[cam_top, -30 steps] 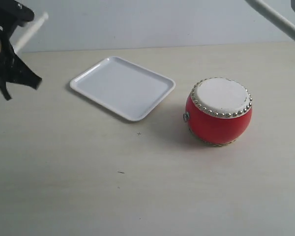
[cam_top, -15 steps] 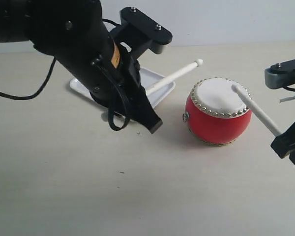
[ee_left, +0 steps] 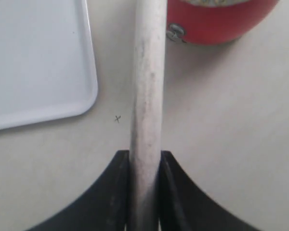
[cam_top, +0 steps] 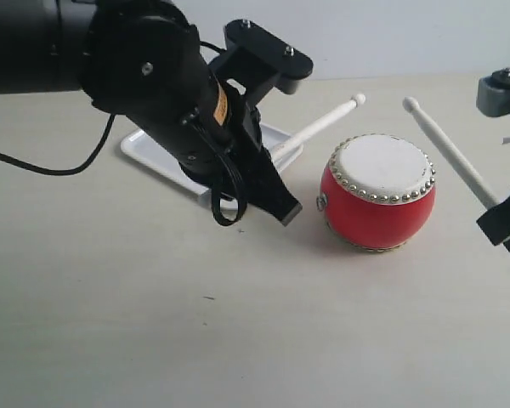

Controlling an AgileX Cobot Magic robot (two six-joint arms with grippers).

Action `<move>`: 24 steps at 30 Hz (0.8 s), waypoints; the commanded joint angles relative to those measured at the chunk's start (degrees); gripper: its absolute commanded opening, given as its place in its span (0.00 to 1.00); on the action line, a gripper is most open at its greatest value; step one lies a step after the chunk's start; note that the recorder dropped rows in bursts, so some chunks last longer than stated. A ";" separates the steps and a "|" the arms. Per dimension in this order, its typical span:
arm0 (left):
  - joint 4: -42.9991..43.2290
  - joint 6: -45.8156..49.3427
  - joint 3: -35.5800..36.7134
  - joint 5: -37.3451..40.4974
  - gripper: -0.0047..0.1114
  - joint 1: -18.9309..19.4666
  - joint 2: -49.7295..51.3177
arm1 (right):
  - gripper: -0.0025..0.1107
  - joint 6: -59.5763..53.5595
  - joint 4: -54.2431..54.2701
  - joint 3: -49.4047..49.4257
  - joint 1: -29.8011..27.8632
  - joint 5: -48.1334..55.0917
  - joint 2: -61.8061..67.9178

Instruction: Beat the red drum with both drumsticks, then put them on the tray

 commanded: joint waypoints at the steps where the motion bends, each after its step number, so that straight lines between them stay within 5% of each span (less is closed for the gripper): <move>1: -0.01 -0.99 -0.17 -1.20 0.04 -0.18 -3.83 | 0.02 -0.46 -0.30 -1.09 -0.41 -0.80 -1.99; 15: -2.57 -0.92 -0.17 -2.03 0.04 -1.05 -5.77 | 0.02 0.13 -0.12 1.88 -0.41 -1.46 15.57; 24: -2.47 -0.47 1.13 -2.25 0.04 -1.73 3.78 | 0.02 1.13 -0.26 -2.99 -0.41 2.58 3.03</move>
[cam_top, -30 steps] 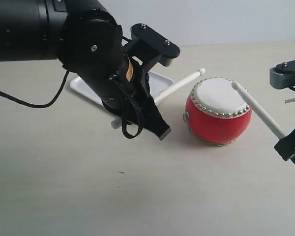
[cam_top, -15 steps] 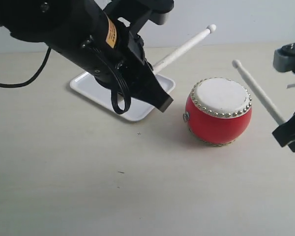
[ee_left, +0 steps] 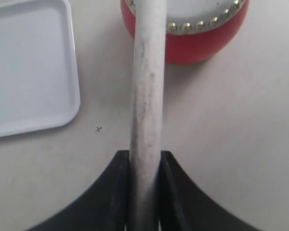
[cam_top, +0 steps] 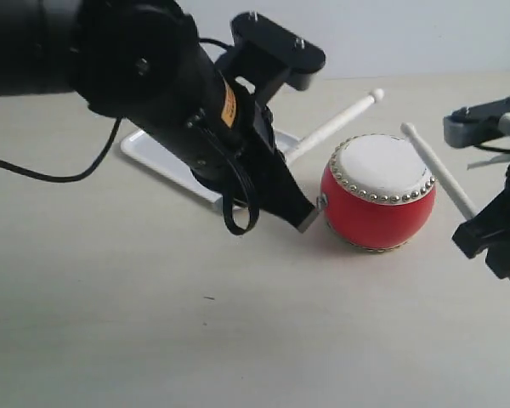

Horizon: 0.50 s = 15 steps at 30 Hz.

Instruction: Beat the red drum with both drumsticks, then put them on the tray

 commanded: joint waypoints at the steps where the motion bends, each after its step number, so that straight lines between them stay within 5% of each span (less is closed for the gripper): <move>1: -0.20 -0.03 0.74 -0.77 0.04 -0.24 6.45 | 0.02 0.28 -0.26 -2.08 -0.28 0.87 -9.27; 7: 0.42 0.39 -0.45 1.56 0.04 -0.24 11.68 | 0.02 -0.36 -0.26 -1.59 -0.28 0.50 -15.32; 15: -1.32 0.00 -5.93 7.01 0.04 -0.90 -3.97 | 0.02 -0.17 -0.26 3.29 -0.28 1.35 6.25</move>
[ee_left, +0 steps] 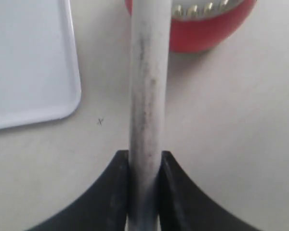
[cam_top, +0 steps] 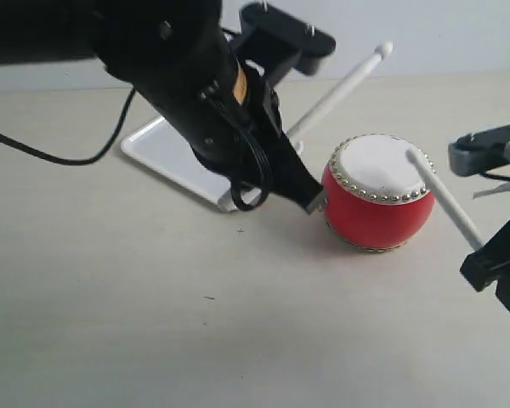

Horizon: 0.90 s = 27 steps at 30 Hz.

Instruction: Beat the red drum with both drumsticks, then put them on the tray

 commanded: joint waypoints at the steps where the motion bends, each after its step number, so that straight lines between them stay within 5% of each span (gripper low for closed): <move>1: -0.92 -0.23 -0.52 1.42 0.04 -0.94 -5.89 | 0.02 -0.04 -0.38 -0.49 -0.28 0.68 7.84; 15: -0.23 -0.01 7.22 -11.54 0.04 -1.04 13.29 | 0.02 -0.29 -0.15 -4.74 -0.28 -0.36 -14.80; 27: -0.44 -0.24 -1.38 3.08 0.04 -1.20 1.59 | 0.02 -3.85 3.13 1.71 -0.18 -5.33 0.39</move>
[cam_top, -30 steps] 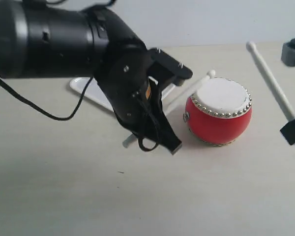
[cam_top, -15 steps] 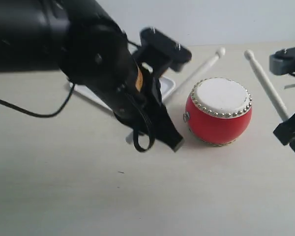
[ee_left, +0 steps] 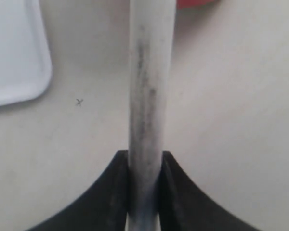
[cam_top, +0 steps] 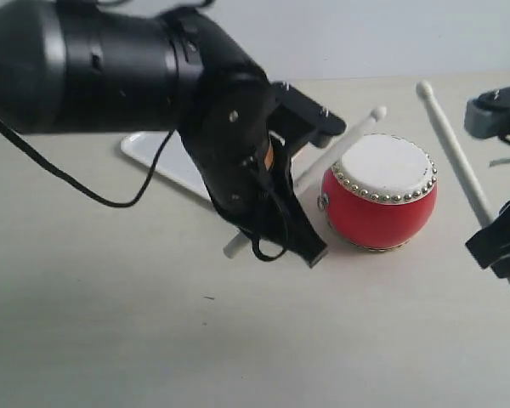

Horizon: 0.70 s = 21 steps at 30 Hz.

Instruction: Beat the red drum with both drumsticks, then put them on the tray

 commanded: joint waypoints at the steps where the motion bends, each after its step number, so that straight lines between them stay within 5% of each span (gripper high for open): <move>1: -0.28 -0.38 -1.46 2.65 0.04 -0.45 -7.67 | 0.02 -0.36 0.32 1.01 -0.18 -0.75 9.48; 11: -0.62 -0.39 0.73 1.48 0.04 -0.45 -12.63 | 0.02 0.52 0.07 -0.90 -0.18 4.16 12.22; 21: -0.24 -0.13 5.94 -5.64 0.04 -0.45 3.74 | 0.02 0.60 0.31 -4.40 -0.18 2.74 -6.09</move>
